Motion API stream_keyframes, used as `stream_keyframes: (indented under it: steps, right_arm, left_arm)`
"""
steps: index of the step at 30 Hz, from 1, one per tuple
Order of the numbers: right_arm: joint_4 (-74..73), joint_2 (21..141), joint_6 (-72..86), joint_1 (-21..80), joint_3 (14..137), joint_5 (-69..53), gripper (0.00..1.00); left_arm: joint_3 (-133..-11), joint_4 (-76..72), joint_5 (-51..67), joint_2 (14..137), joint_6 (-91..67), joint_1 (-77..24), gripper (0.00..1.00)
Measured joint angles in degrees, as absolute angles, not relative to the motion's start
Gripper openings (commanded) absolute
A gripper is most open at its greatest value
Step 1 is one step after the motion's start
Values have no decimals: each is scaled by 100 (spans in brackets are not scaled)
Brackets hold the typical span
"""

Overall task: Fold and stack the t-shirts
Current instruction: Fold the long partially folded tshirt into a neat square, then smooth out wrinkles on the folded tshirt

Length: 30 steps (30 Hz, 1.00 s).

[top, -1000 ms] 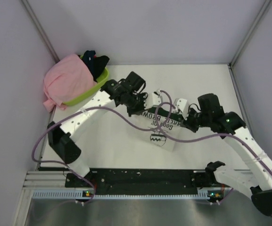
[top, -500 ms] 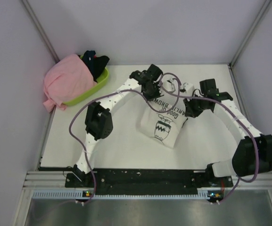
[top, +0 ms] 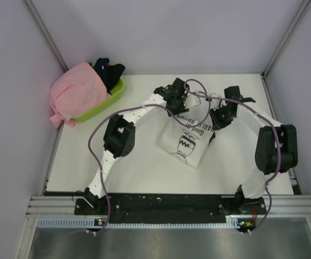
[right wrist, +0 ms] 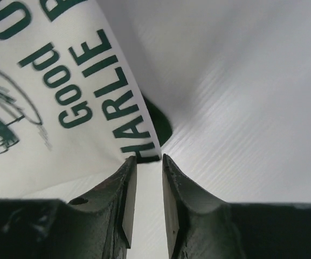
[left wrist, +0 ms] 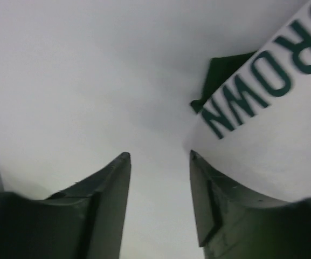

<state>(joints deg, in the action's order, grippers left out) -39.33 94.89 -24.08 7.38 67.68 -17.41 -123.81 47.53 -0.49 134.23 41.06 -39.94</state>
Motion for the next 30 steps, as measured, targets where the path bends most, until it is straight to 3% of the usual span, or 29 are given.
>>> stream_keyframes:
  steps: [4, 7, 8, 10, 12, 13, 17, 20, 27, 30]
  right_arm:
    - [-3789, 10077, -2185, 499, 7260, -1378, 26]
    - [-3673, 10204, -1772, 307, 7596, -1013, 28]
    - [-3601, 10119, -1568, 252, 7640, -954, 28]
    - [-3548, 9863, -1160, 193, 7642, -982, 22]
    - [-3321, 9411, -657, 224, 7430, -1256, 13]
    - [-3181, 9059, -346, 303, 7199, -1448, 11]
    - [-2314, 8184, 622, 784, 6274, -2143, 0]
    - [-1612, 8215, 1273, 1109, 5614, -2569, 0]
    - [-1085, 9614, 2141, 864, 4831, -2604, 0]
    - [-805, 9679, 2425, 622, 4729, -2932, 0]
  left_arm:
    - [-12256, 4145, -622, 13443, 3990, -3848, 64]
    - [-12254, 3887, -757, 13373, 3844, -3743, 60]
    - [-12219, 3870, -746, 13299, 3750, -3704, 53]
    - [-11998, 3931, -534, 12964, 3507, -3647, 19]
    - [-11577, 3946, -58, 12470, 3166, -3632, 2]
    - [-11168, 3898, 336, 12068, 2991, -3632, 0]
    - [-10151, 3990, 1599, 10936, 2436, -3765, 0]
    - [-9852, 3983, 2189, 10763, 2187, -3894, 0]
    - [-9351, 4049, 2335, 11828, 1793, -3721, 0]
    - [-8989, 3846, 2491, 12022, 1649, -3520, 0]
